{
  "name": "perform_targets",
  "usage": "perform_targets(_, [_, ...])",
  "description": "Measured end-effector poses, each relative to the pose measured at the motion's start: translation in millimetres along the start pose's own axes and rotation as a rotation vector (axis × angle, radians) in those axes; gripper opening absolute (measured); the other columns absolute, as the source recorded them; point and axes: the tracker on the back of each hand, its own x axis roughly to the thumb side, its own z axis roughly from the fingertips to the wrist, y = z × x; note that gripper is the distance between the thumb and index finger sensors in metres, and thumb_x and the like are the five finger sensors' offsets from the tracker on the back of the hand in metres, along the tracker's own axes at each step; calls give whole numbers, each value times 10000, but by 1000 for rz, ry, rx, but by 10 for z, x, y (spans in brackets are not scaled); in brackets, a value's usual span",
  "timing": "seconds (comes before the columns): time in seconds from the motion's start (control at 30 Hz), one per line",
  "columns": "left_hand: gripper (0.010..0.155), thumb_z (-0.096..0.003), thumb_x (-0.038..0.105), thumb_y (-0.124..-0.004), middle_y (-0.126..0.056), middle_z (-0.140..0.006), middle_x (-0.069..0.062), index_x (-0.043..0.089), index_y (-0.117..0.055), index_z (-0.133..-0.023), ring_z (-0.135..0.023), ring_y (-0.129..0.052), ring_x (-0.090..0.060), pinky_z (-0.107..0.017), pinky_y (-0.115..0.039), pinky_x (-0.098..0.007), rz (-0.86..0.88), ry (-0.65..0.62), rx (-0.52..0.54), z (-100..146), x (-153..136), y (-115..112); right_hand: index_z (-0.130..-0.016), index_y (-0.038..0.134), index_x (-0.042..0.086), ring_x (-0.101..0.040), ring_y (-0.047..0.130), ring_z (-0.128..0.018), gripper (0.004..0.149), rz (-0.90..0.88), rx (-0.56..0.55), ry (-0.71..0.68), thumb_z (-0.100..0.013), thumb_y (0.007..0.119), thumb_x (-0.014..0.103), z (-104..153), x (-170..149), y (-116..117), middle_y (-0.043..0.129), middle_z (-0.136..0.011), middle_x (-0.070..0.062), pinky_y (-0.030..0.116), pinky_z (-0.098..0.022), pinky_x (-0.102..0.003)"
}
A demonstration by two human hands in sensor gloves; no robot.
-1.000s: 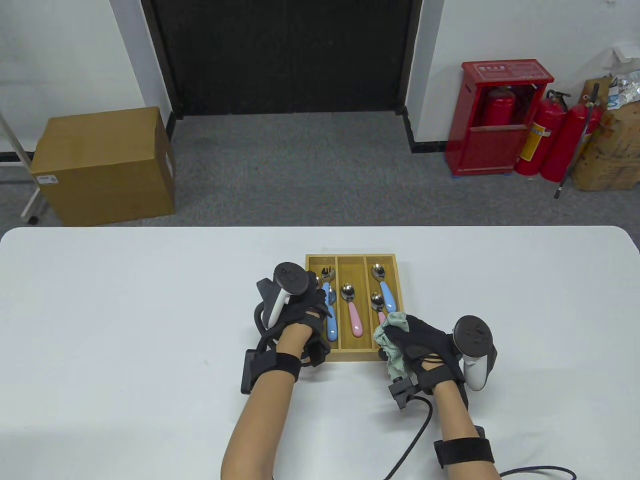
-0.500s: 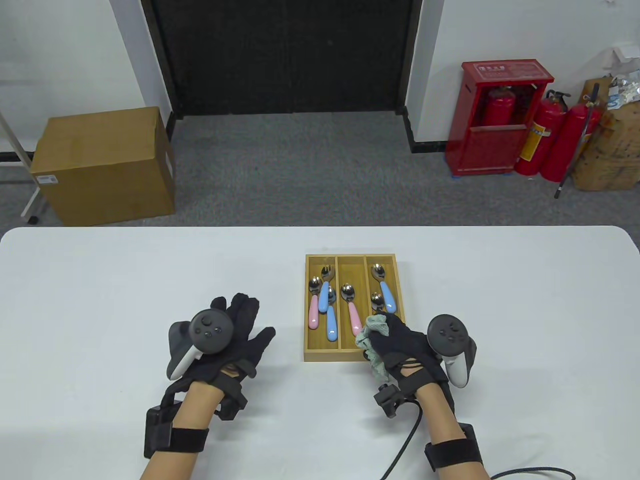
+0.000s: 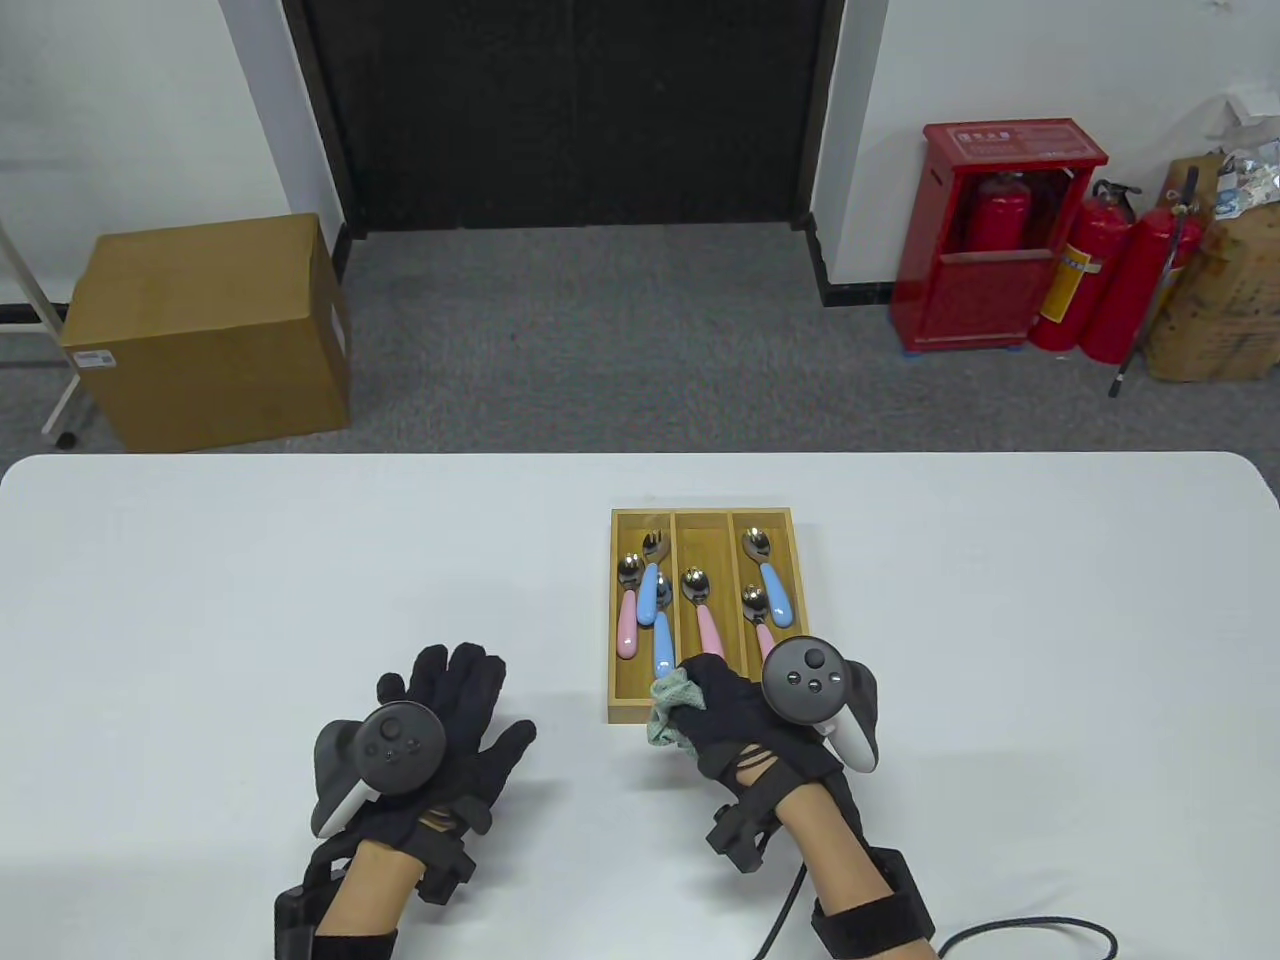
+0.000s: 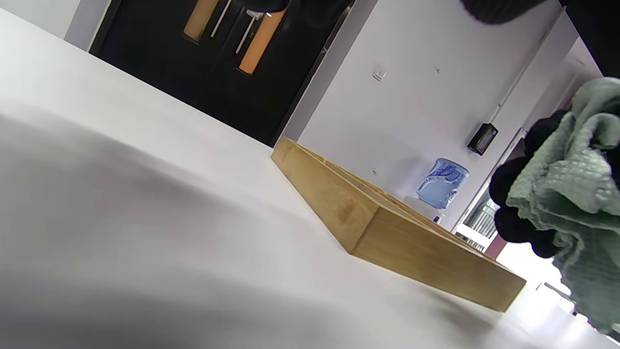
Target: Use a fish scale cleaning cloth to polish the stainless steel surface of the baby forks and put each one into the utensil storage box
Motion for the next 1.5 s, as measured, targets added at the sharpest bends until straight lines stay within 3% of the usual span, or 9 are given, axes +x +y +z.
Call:
perform_targets(0.13, [807, -512, 715, -623, -391, -1253, -71, 246, -443, -1144, -1155, -263, -442, -678, -115, -678, 5, -10, -14, -24, 26, -53, -755, 863, 91, -558, 710, -794, 441, 98, 19, 25, -351, 938, 253, 25, 23, 136, 663, -961, -268, 547, -546, -695])
perform_targets(0.27, [802, -513, 710, -624, -400, -1247, -78, 241, -450, -1141, -1153, -270, -440, -677, -117, -675, -14, -15, -26, -32, 39, -94, -742, 936, 140, -540, 361, -937, 444, 345, 70, 54, -330, 973, 302, 52, -18, 307, 465, -1073, -194, 302, -625, -697])
perform_targets(0.4, [798, -514, 705, -624, -407, -1244, -81, 237, -456, -1139, -1153, -273, -438, -677, -117, -674, -21, -20, -25, -34, 60, -111, -803, 903, 153, -501, 155, -967, 478, 523, 120, 74, -357, 935, 322, 61, -90, 463, 320, -1107, -127, 153, -628, -708])
perform_targets(0.7, [794, -514, 700, -624, -408, -1242, -84, 236, -458, -1137, -1153, -272, -432, -678, -114, -670, -44, -31, -49, -49, 93, -177, -957, 707, 169, -477, 38, -957, 577, 730, 250, 110, -432, 799, 390, 38, -179, 692, 163, -1104, -126, 78, -616, -707])
perform_targets(0.9, [795, -514, 700, -624, -400, -1244, -81, 239, -452, -1139, -1154, -269, -429, -682, -111, -667, -27, -28, -46, -57, 84, -167, -1025, 559, 142, -484, 51, -961, 757, 524, 229, 133, -396, 865, 431, 87, -126, 408, 125, -1096, -165, 72, -616, -711])
perform_targets(1.13, [796, -515, 698, -621, -377, -1245, -78, 243, -429, -1140, -1157, -245, -425, -688, -122, -663, -38, -16, -56, -73, 53, -217, -1020, 538, 106, -499, 153, -973, 710, 371, 29, 105, -445, 816, 416, 221, -182, -73, 193, -1096, -198, 144, -631, -718])
perform_targets(1.27, [808, -516, 701, -616, -310, -1257, -46, 257, -376, -1147, -1161, -210, -408, -694, -122, -654, -60, -14, -54, -70, 51, -233, -1033, 442, 104, -528, 281, -974, 779, 411, -179, 83, -451, 763, 510, 280, -262, -237, 286, -1096, -224, 288, -653, -721])
perform_targets(1.33, [819, -514, 704, -614, -265, -1261, -25, 267, -340, -1151, -1160, -166, -400, -693, -116, -650, -73, -6, -62, -66, 36, -245, -1042, 364, 128, -523, 292, -981, 813, 464, -188, 105, -454, 723, 561, 289, -308, -257, 275, -1100, -216, 325, -655, -718])
perform_targets(1.5, [854, -513, 714, -607, -160, -1258, 4, 275, -243, -1149, -1138, -41, -394, -678, -72, -648, -84, 30, -100, -49, -18, -298, -1033, 223, 145, -484, 194, -1001, 882, 608, -119, 227, -445, 659, 635, 288, -501, -216, 171, -1097, -193, 234, -669, -703])
